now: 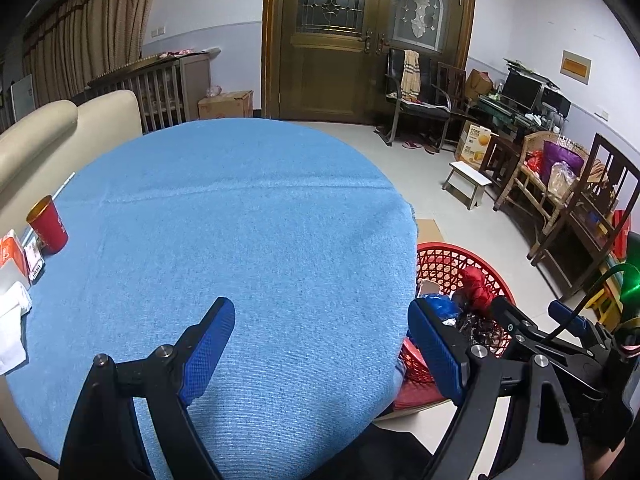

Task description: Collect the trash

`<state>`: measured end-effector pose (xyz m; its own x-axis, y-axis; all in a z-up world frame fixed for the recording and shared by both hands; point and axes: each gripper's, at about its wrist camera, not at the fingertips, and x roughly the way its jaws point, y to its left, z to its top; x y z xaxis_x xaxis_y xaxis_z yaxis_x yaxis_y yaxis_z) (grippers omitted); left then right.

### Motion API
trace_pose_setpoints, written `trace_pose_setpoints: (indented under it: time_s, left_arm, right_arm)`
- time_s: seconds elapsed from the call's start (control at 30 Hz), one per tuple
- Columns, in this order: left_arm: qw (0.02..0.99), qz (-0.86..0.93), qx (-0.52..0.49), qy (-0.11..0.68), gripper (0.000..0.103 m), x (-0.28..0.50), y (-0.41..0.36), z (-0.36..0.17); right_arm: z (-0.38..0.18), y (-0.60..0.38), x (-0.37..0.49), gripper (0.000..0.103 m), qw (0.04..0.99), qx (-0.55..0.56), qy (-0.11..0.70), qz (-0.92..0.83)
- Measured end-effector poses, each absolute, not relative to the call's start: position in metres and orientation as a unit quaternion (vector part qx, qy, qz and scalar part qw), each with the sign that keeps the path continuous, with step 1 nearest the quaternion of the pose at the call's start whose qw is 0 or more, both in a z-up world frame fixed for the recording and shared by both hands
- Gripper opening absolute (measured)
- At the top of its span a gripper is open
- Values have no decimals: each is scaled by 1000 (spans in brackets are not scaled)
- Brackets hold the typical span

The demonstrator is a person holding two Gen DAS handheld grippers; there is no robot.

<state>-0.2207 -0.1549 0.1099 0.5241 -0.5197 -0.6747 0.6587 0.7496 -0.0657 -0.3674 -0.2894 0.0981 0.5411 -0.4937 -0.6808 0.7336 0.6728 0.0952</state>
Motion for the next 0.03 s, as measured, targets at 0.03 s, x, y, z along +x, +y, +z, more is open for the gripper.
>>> trace_pose_setpoints:
  time_s: [0.03]
  left_arm:
    - [867, -340, 99, 351, 88, -221, -155, 110]
  right_arm:
    - [98, -289, -367, 100, 857, 188, 319, -358]
